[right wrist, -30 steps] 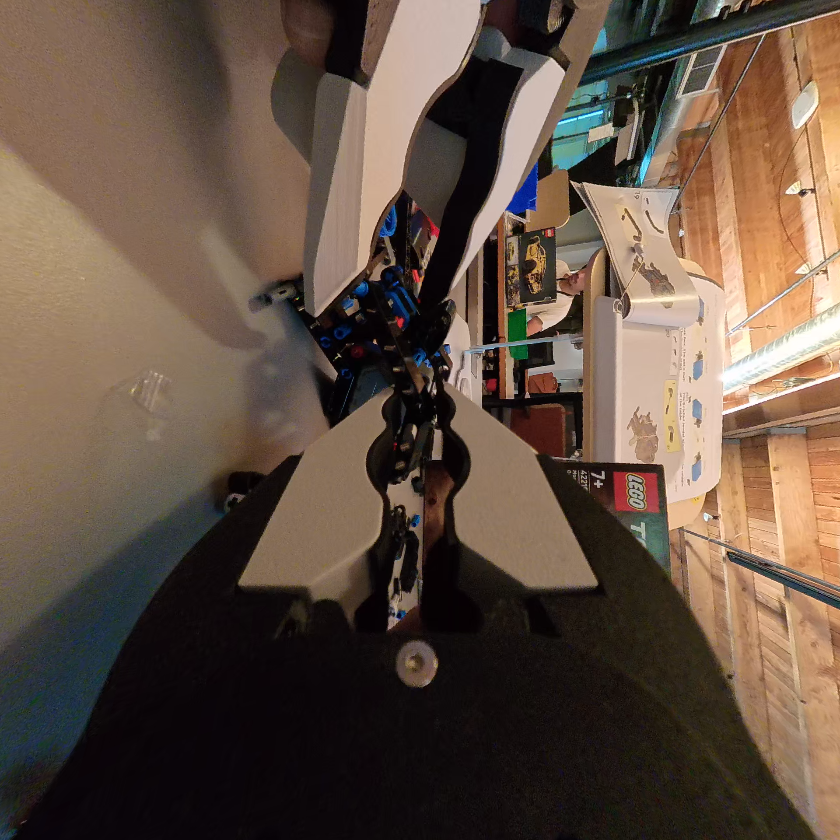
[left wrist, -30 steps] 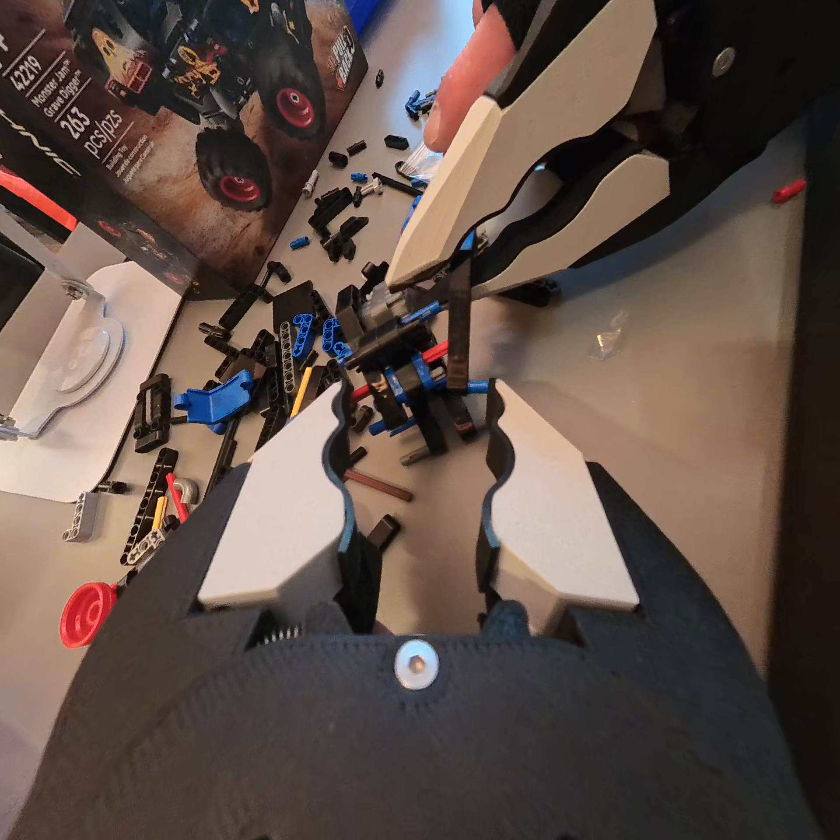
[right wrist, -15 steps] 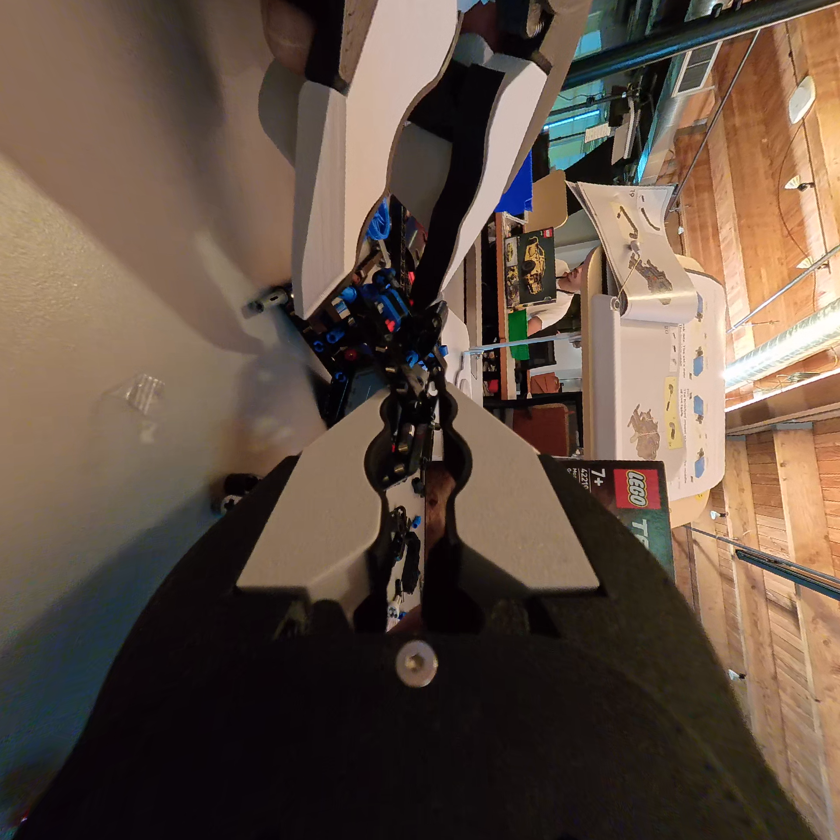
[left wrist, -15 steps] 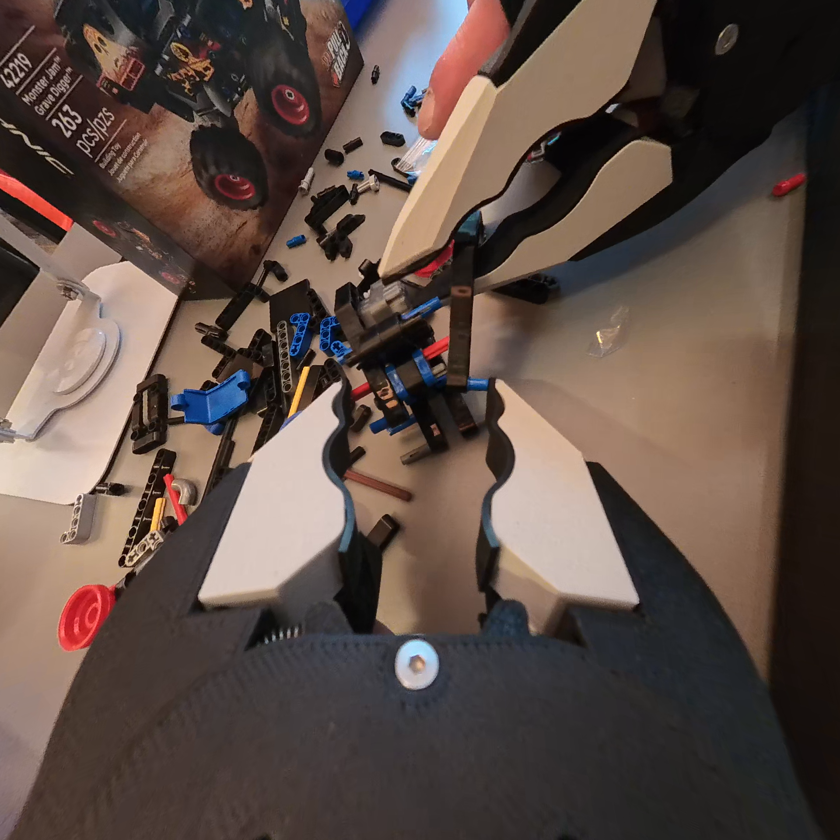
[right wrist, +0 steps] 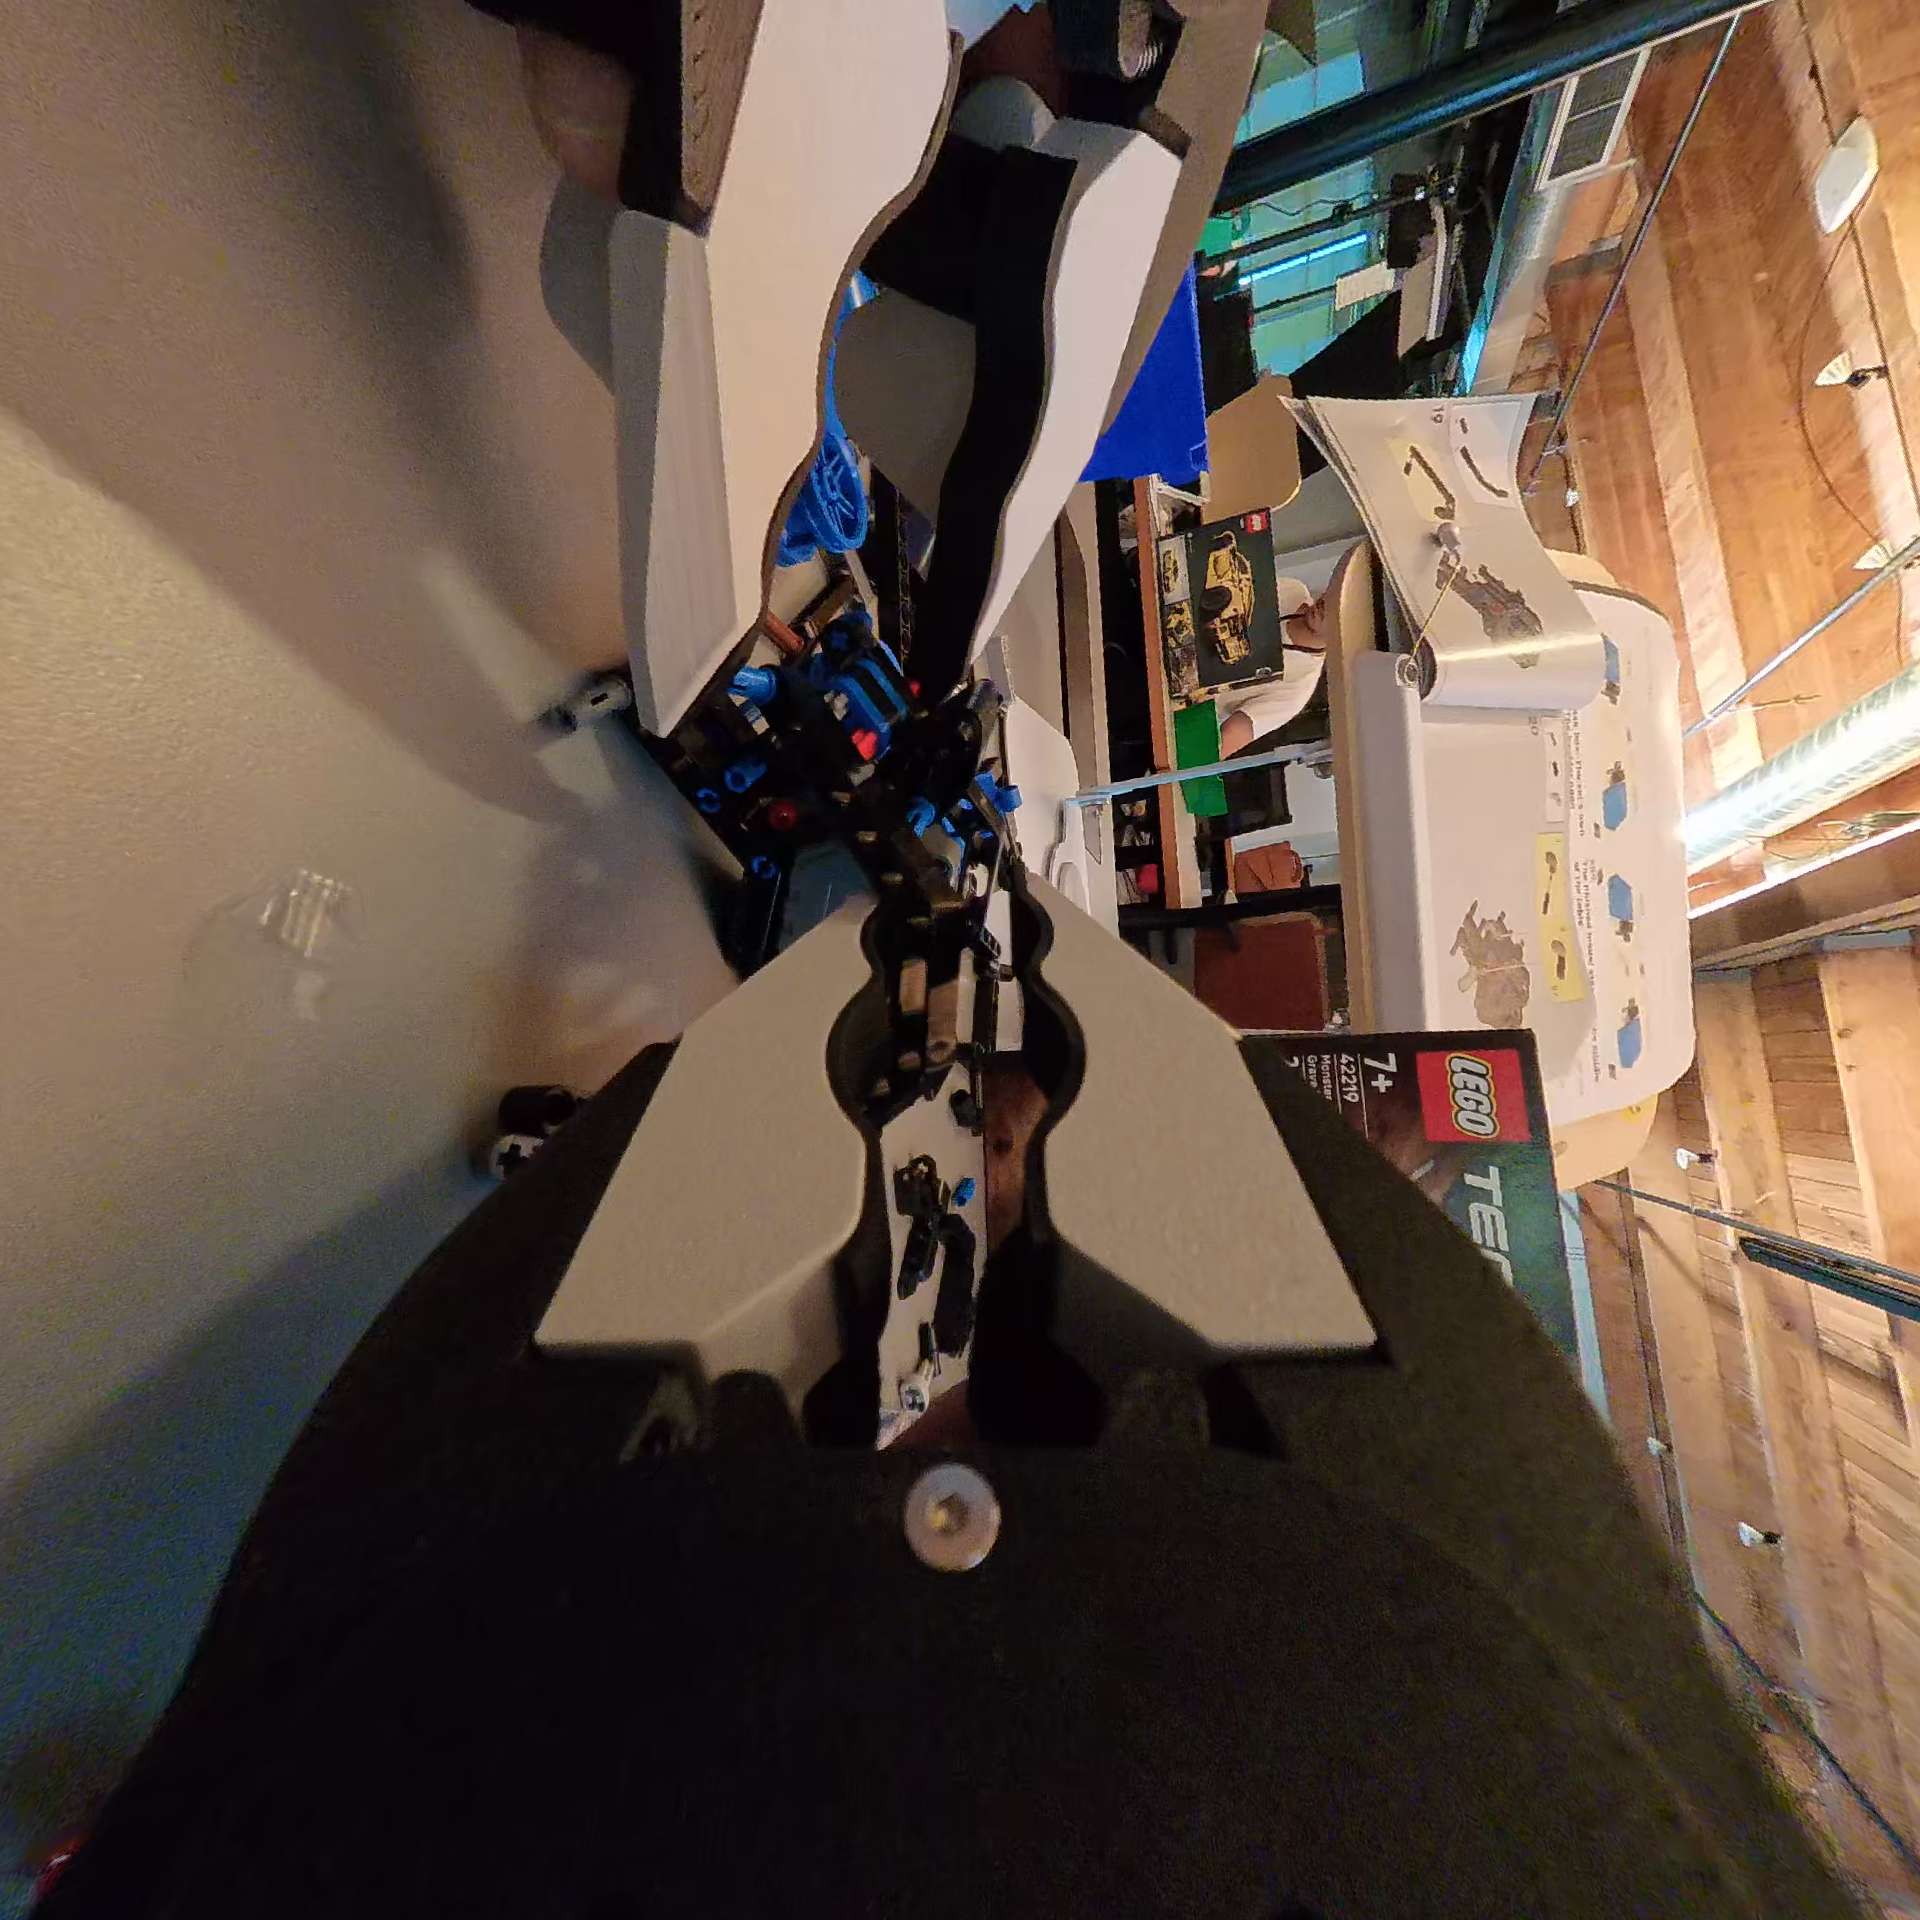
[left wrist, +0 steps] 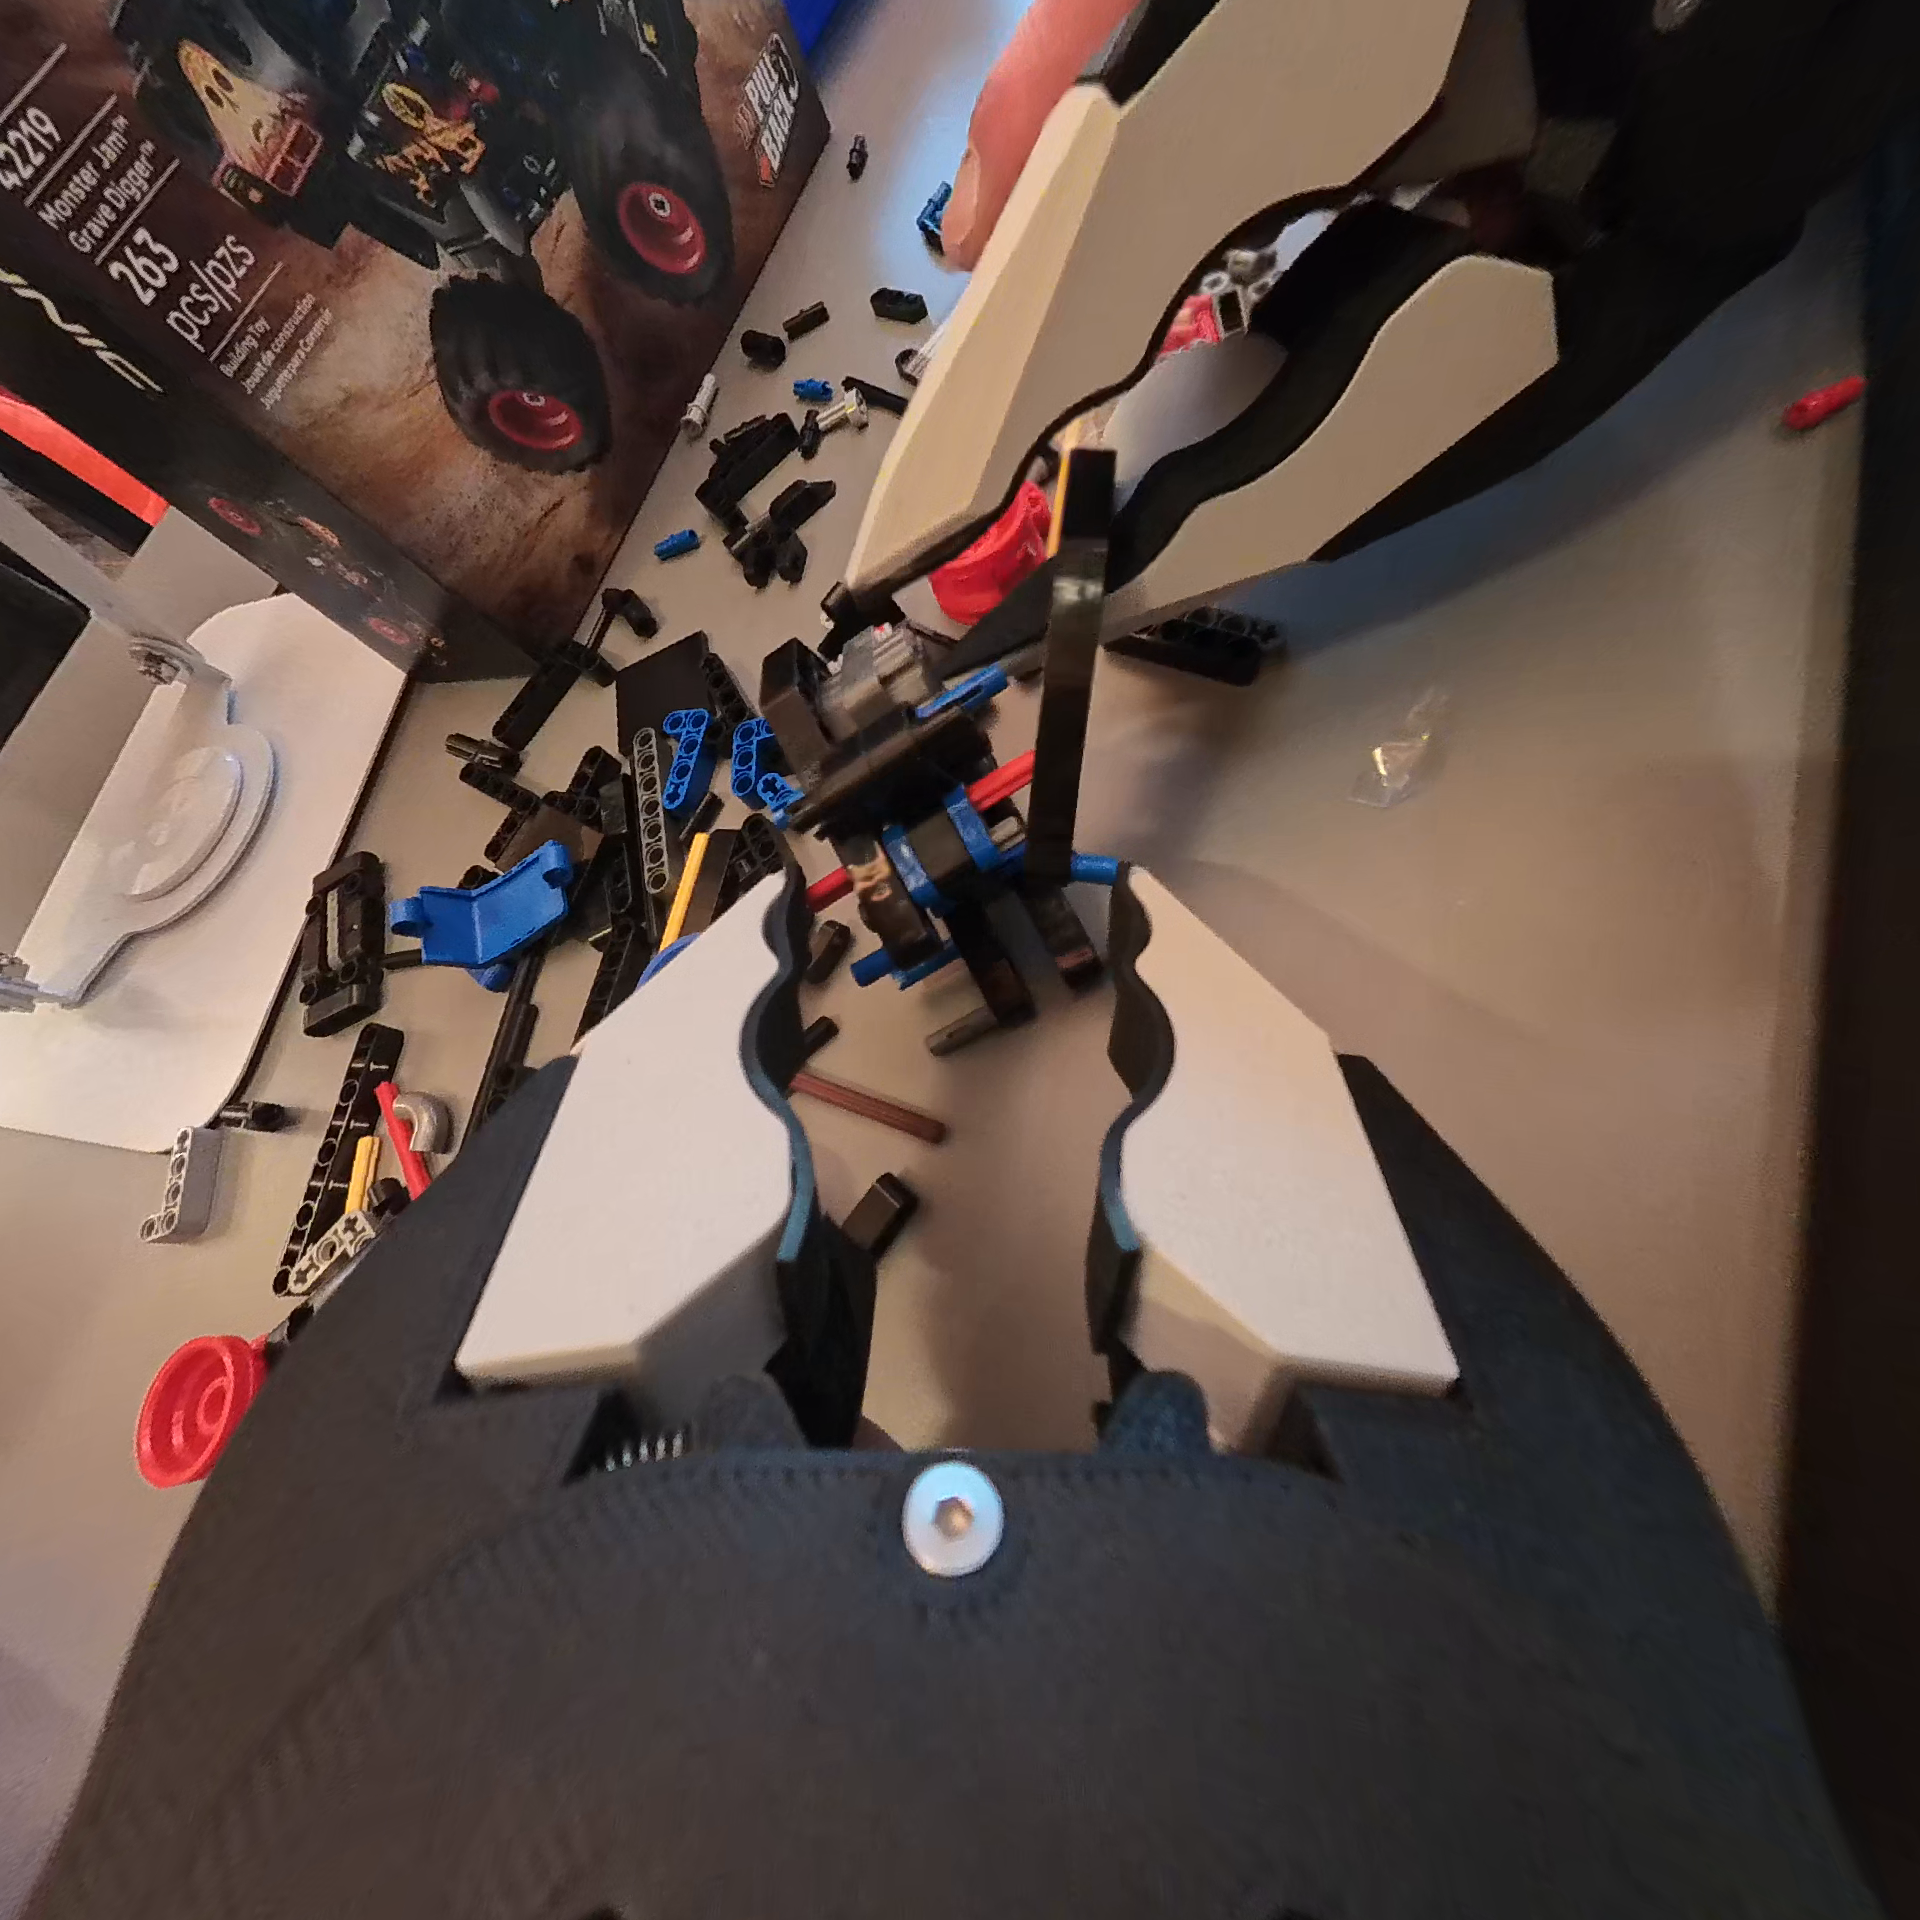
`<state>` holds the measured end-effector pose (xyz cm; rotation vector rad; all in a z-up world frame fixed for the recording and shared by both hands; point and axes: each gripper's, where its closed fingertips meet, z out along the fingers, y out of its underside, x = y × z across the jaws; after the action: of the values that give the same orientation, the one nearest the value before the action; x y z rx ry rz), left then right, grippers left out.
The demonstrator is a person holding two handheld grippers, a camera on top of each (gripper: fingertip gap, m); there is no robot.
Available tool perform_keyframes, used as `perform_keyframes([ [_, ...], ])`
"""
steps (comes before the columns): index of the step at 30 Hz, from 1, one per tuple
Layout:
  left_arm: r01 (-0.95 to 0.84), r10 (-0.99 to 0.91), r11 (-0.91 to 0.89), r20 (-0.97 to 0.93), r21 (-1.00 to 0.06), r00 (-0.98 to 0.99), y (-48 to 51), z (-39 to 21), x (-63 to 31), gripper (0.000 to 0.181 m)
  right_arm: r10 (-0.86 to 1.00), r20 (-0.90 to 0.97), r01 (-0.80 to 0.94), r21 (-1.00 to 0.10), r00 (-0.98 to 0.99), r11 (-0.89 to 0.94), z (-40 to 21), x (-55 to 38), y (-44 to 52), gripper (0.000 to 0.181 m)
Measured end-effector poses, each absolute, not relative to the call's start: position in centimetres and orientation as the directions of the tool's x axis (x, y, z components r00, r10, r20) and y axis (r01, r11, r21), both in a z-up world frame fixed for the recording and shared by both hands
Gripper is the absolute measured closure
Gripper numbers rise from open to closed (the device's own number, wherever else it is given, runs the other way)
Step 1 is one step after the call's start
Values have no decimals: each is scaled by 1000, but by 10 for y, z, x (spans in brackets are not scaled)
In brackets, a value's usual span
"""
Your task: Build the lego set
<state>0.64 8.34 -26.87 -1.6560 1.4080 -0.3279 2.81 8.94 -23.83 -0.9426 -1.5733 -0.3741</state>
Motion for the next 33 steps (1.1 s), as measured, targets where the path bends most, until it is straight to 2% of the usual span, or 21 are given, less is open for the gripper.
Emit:
perform_keyframes([
  [25,-650,-890,96,-357,-753,283,80,-270,9,124,534,838,735,-432,112,523,-244,33,97,159],
  [33,-662,-884,97,-370,-743,286,83,-272,8,130,549,827,735,-445,119,512,-243,35,99,160],
])
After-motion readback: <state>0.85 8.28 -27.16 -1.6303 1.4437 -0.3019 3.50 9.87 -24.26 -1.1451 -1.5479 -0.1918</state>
